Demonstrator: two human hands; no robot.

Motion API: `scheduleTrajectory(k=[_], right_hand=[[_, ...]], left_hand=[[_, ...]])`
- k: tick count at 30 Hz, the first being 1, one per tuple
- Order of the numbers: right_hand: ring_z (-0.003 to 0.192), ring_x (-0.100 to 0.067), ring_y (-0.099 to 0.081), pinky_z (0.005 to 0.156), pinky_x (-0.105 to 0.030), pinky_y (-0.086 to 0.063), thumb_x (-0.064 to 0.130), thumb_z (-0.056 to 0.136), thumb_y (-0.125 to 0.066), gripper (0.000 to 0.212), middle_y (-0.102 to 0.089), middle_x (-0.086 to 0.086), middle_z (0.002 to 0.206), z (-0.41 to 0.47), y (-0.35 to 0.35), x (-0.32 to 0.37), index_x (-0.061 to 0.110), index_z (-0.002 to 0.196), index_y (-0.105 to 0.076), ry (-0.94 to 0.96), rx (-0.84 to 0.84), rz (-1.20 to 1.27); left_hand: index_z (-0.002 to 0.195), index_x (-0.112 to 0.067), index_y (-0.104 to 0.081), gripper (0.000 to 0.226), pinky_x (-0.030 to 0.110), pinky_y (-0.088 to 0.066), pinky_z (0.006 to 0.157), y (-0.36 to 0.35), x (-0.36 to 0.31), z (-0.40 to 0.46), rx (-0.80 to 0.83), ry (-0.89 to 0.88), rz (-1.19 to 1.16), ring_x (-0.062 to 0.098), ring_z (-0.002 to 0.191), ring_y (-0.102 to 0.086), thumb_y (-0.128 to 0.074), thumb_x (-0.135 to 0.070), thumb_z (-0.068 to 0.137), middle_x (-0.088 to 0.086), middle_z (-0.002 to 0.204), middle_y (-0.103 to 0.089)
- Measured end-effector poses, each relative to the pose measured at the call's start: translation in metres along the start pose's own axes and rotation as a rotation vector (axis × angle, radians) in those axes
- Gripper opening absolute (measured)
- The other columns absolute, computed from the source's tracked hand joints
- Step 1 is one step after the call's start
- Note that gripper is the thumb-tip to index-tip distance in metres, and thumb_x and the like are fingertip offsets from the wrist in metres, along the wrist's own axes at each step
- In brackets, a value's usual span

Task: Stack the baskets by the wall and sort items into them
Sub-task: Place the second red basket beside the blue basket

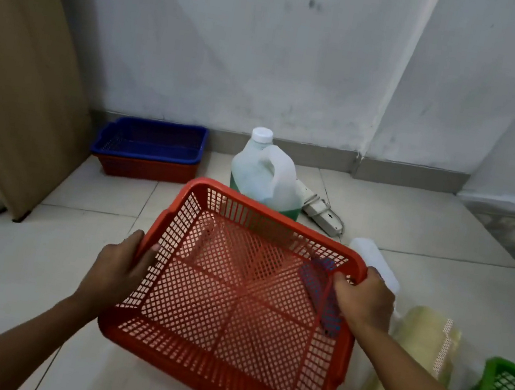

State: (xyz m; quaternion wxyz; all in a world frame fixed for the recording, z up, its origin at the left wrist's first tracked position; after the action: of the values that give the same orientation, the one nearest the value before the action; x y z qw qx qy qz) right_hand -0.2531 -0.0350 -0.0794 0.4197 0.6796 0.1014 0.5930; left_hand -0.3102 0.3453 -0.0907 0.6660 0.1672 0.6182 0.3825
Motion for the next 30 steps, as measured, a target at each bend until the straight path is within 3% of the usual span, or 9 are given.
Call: scheduleTrajectory(k=[7, 9, 11, 13, 16, 20, 23, 27, 30], right_hand=[[0.057, -0.019, -0.048, 0.066, -0.027, -0.034, 0.027, 0.084, -0.063, 0.021, -0.044, 0.008, 0.056, 0.007, 0.028, 0.035, 0.012, 0.070, -0.058, 0.087, -0.040, 0.121], [0.057, -0.019, -0.051, 0.060, -0.026, -0.037, 0.027, 0.084, -0.063, 0.024, -0.048, 0.008, 0.056, 0.011, 0.038, 0.044, 0.015, 0.064, -0.058, 0.120, -0.060, 0.151], [0.055, -0.015, -0.056, 0.055, -0.025, -0.043, 0.027, 0.085, -0.062, 0.027, -0.056, 0.005, 0.058, 0.018, 0.050, 0.057, 0.020, 0.060, -0.055, 0.148, -0.065, 0.212], [0.057, -0.019, -0.062, 0.055, -0.024, -0.048, 0.028, 0.086, -0.061, 0.025, -0.062, 0.000, 0.062, 0.025, 0.063, 0.070, 0.020, 0.064, -0.056, 0.158, -0.087, 0.274], [0.063, -0.021, -0.063, 0.055, -0.022, -0.045, 0.031, 0.086, -0.063, 0.023, -0.065, -0.005, 0.074, 0.038, 0.089, 0.094, 0.009, 0.079, -0.062, 0.203, -0.161, 0.409], [0.079, -0.022, -0.064, 0.063, -0.025, -0.050, 0.031, 0.087, -0.064, 0.023, -0.066, -0.004, 0.092, 0.047, 0.102, 0.107, 0.013, 0.101, -0.062, 0.234, 0.017, 0.496], [0.088, -0.025, -0.067, 0.080, -0.043, -0.057, 0.031, 0.086, -0.063, 0.018, -0.069, -0.003, 0.094, 0.054, 0.105, 0.106, 0.020, 0.100, -0.061, 0.217, 0.075, 0.520], [0.088, -0.029, -0.068, 0.071, -0.042, -0.059, 0.032, 0.087, -0.064, 0.029, -0.067, -0.009, 0.103, 0.067, 0.096, 0.120, 0.021, 0.112, -0.056, 0.108, 0.138, 0.660], [0.088, -0.028, -0.068, 0.070, -0.041, -0.058, 0.026, 0.089, -0.062, 0.033, -0.065, -0.011, 0.111, 0.079, 0.078, 0.139, 0.019, 0.121, -0.054, 0.034, 0.185, 0.753]], left_hand=[[0.103, -0.007, -0.062, 0.018, 0.012, -0.052, 0.044, 0.034, -0.022, -0.004, -0.160, -0.102, -0.047, 0.006, 0.057, -0.069, -0.054, -0.017, 0.090, -0.011, 0.070, -0.066], [0.092, -0.019, -0.064, 0.007, 0.008, -0.049, 0.043, 0.048, -0.039, -0.003, -0.219, -0.187, -0.038, -0.004, 0.067, -0.067, -0.058, -0.021, 0.090, -0.014, 0.062, -0.064], [0.084, -0.038, -0.054, 0.004, 0.010, -0.048, 0.042, 0.066, -0.061, -0.001, -0.252, -0.280, -0.051, -0.003, 0.066, -0.066, -0.054, -0.041, 0.087, -0.011, 0.057, -0.066], [0.079, -0.039, -0.052, 0.011, 0.017, -0.048, 0.041, 0.079, -0.081, 0.009, -0.285, -0.316, -0.054, 0.003, 0.063, -0.065, -0.049, -0.048, 0.084, -0.004, 0.054, -0.063], [0.074, -0.017, -0.058, 0.018, 0.011, -0.046, 0.046, 0.093, -0.112, 0.030, -0.407, -0.309, -0.035, -0.005, 0.061, -0.062, -0.057, -0.023, 0.091, -0.009, 0.056, -0.058], [0.068, -0.010, -0.051, 0.027, 0.011, -0.036, 0.044, 0.103, -0.148, 0.066, -0.540, -0.208, -0.108, 0.005, 0.041, -0.048, -0.053, -0.020, 0.093, -0.009, 0.051, -0.046], [0.079, -0.001, -0.061, 0.030, 0.027, -0.035, 0.057, 0.099, -0.162, 0.106, -0.530, -0.117, -0.147, 0.017, 0.058, -0.051, -0.051, -0.025, 0.094, 0.007, 0.067, -0.057], [0.094, 0.004, -0.067, 0.034, 0.037, -0.046, 0.072, 0.086, -0.160, 0.160, -0.444, -0.057, -0.213, 0.035, 0.081, -0.063, -0.051, -0.026, 0.093, 0.023, 0.087, -0.069], [0.098, 0.001, -0.067, 0.034, 0.033, -0.048, 0.067, 0.075, -0.151, 0.203, -0.349, -0.023, -0.281, 0.030, 0.081, -0.064, -0.051, -0.028, 0.093, 0.016, 0.090, -0.069]])
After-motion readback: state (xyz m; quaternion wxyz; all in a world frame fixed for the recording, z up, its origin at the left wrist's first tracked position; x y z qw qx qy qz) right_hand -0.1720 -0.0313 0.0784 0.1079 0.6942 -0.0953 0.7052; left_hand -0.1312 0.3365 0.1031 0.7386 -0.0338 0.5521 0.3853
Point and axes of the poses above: each hand's wrist, its own z-axis towards the middle knuckle, its own y-axis out of the back of the hand, x = y × z, the point moved 6 cm from there along z, towards the middle knuckle
